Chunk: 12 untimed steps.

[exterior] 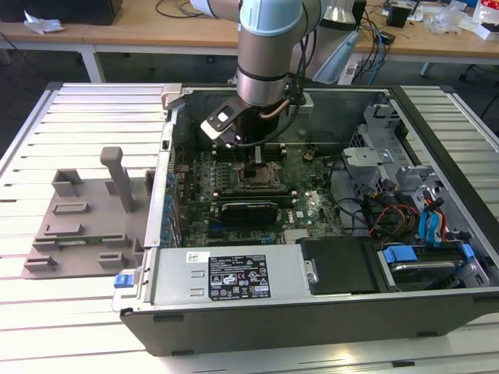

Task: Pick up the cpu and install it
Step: 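Close the cpu cover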

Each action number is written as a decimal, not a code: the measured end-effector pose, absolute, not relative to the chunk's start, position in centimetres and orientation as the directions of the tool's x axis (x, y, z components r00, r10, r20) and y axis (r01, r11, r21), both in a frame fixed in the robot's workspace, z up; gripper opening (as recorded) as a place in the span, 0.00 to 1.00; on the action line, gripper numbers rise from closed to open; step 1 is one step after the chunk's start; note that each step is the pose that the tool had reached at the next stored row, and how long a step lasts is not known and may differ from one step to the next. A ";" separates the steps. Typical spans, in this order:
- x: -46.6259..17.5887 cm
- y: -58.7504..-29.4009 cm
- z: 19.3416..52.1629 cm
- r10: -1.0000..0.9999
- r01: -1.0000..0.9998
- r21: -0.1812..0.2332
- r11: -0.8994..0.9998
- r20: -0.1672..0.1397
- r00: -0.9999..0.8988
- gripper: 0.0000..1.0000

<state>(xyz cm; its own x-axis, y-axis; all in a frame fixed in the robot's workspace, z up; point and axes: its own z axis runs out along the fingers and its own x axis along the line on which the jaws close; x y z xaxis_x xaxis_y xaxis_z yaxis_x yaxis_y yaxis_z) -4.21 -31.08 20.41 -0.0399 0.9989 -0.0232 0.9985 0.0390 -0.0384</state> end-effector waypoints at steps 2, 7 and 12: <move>-3.9 -31.1 20.5 0.999 0.999 -0.038 0.039 -0.023 -0.040 0.11; -3.3 -31.1 21.0 0.999 0.999 -0.038 0.039 -0.024 -0.040 0.11; -3.3 -31.1 21.6 0.999 0.998 -0.038 0.039 -0.024 -0.040 0.11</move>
